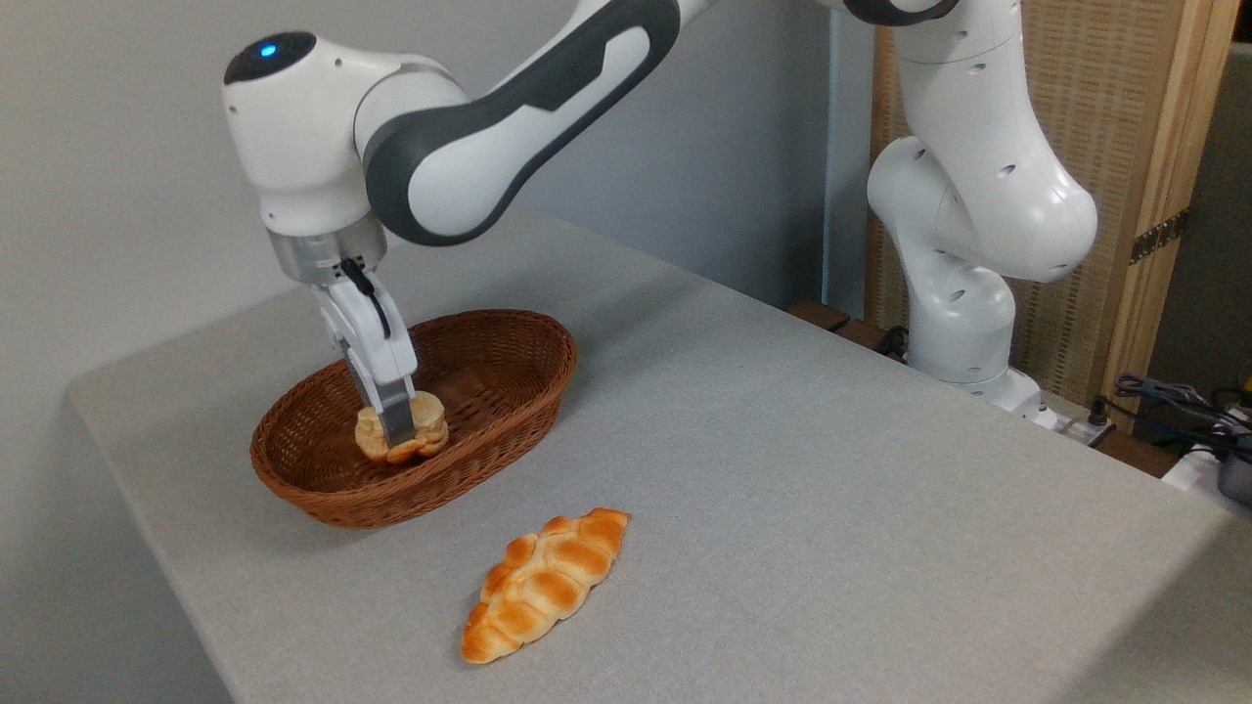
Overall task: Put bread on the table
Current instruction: 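Lift the bun out of the basket and carry it beside the braided roll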
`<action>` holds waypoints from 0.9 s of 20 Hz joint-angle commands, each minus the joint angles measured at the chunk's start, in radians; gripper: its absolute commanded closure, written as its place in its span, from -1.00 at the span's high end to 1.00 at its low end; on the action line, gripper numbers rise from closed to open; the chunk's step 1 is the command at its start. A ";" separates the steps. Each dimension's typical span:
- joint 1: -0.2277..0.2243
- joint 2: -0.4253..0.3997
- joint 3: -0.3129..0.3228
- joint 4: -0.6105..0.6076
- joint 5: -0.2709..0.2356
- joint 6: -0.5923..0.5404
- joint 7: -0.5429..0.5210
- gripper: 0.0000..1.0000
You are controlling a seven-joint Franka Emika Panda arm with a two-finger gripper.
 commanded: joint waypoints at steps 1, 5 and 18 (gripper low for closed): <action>0.006 -0.081 0.029 -0.010 -0.007 -0.034 -0.026 -0.11; 0.007 -0.170 0.107 -0.012 -0.007 -0.150 -0.023 -0.11; 0.006 -0.239 0.317 -0.197 0.045 -0.311 0.244 0.56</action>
